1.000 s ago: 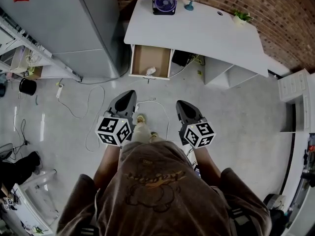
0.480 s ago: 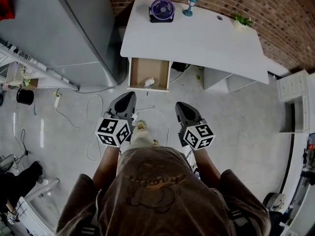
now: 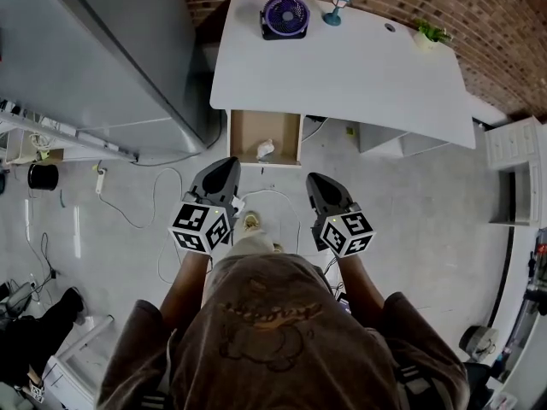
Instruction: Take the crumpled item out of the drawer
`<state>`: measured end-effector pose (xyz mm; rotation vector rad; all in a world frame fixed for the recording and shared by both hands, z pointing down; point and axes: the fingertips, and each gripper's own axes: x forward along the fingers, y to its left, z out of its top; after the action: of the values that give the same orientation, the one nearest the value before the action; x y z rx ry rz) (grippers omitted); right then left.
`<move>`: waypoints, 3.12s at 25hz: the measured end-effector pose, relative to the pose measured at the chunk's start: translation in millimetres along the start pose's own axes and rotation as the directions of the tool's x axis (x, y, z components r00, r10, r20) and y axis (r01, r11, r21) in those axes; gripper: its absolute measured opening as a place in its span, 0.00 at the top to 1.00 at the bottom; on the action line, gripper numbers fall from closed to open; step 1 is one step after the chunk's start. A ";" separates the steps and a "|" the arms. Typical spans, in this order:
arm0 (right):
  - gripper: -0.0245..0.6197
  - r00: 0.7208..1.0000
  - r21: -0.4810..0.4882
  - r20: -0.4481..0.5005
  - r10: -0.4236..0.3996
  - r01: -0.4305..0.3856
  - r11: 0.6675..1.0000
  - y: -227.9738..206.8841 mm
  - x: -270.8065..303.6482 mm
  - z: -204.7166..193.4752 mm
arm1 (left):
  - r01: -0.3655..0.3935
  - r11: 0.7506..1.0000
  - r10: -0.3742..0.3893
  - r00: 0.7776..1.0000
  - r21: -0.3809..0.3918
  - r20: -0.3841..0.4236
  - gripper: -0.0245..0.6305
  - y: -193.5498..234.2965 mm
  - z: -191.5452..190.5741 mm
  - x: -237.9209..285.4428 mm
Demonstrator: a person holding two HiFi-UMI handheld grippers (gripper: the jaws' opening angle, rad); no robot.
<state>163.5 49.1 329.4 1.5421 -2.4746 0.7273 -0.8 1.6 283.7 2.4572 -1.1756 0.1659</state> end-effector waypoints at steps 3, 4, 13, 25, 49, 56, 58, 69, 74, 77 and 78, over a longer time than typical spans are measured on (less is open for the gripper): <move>0.97 1.000 0.001 -0.001 -0.015 0.015 1.000 -4.5 16.9 2.4 | 0.020 1.000 -0.020 1.000 0.006 -0.008 0.95 12.3 1.0 13.1; 0.97 1.000 0.002 -0.001 -0.020 0.020 1.000 -4.9 21.8 2.4 | 0.027 1.000 -0.027 1.000 0.008 -0.010 0.95 16.3 0.7 16.1; 0.97 0.999 0.015 -0.024 -0.044 0.045 0.999 -11.3 56.1 -7.7 | 0.057 0.998 -0.057 0.997 0.009 -0.051 0.95 43.5 -14.8 35.5; 0.97 0.997 0.030 -0.078 -0.024 0.027 0.999 -44.0 121.1 -45.9 | 0.032 0.999 -0.036 0.996 -0.042 -0.087 0.95 83.1 -68.8 82.7; 0.97 0.985 0.005 -0.170 0.025 -0.025 1.000 -100.8 211.4 -140.3 | 0.059 0.997 -0.065 0.988 -0.041 -0.141 0.95 133.6 -180.5 171.6; 0.96 0.983 -0.009 -0.181 0.024 -0.026 1.000 -104.6 221.9 -146.0 | 0.057 0.997 -0.065 0.986 -0.059 -0.151 0.95 139.3 -192.8 174.1; 0.97 0.982 -0.019 -0.185 0.025 -0.029 0.999 -106.1 223.2 -145.9 | 0.054 0.996 -0.064 0.985 -0.068 -0.158 0.95 139.2 -195.3 173.3; 0.74 0.972 -0.035 -0.217 0.092 -0.102 0.994 -99.1 230.5 -149.4 | 0.048 0.990 -0.068 0.985 -0.133 -0.157 0.95 141.4 -199.8 170.4; 0.56 0.962 -0.053 -0.244 0.122 -0.139 0.989 -97.0 235.4 -155.6 | 0.041 0.988 -0.064 0.985 -0.147 -0.159 0.95 143.3 -205.8 170.9; 0.46 0.954 -0.100 -0.264 0.139 -0.171 0.980 -95.4 237.2 -157.1 | 0.041 0.988 -0.065 0.985 -0.150 -0.161 0.95 142.9 -206.0 170.5; 0.45 0.951 -0.120 -0.275 0.144 -0.182 0.976 -94.7 238.1 -158.1 | 0.041 0.988 -0.066 0.985 -0.149 -0.160 0.95 143.0 -205.6 170.1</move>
<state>113.9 -103.6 584.1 1.1192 -2.4117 0.7088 11.8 -116.2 562.3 2.2969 -1.0135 0.2534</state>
